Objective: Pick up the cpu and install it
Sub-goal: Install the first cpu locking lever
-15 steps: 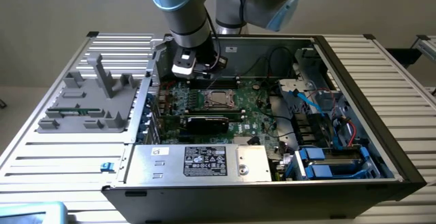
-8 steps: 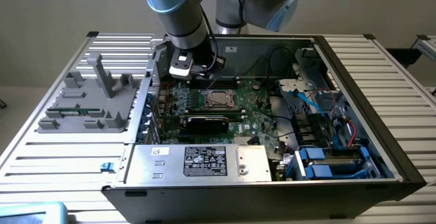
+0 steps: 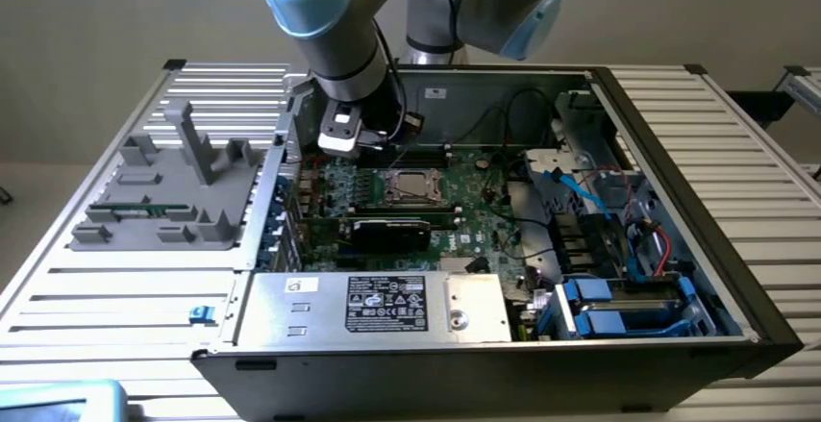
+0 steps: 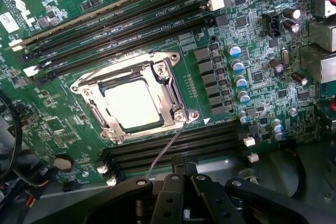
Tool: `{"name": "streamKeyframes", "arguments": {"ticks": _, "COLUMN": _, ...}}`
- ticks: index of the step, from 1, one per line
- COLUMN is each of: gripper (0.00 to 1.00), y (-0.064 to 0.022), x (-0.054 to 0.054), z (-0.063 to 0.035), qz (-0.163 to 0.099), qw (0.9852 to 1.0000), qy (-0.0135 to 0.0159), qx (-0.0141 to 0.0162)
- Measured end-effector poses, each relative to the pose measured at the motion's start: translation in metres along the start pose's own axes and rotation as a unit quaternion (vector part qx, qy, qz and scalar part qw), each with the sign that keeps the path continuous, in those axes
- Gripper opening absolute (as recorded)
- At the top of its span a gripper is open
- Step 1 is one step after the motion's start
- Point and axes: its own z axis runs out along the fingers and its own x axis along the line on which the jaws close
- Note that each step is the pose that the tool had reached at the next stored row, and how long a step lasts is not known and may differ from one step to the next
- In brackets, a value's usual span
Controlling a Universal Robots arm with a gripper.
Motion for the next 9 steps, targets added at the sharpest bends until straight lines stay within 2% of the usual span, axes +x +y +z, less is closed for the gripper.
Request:
{"name": "streamKeyframes", "arguments": {"ticks": 3, "gripper": 0.11, "y": 0.0001, "x": -0.0001, "z": 0.0001, "qz": 0.000, "qw": 1.0000, "qy": 0.0005, "qx": -0.0001}}
{"name": "streamKeyframes", "arguments": {"ticks": 9, "gripper": 0.11, "y": 0.0029, "x": -0.0019, "z": 0.0049, "qz": 0.001, "qw": 1.0000, "qy": 0.0050, "qx": 0.0012}}
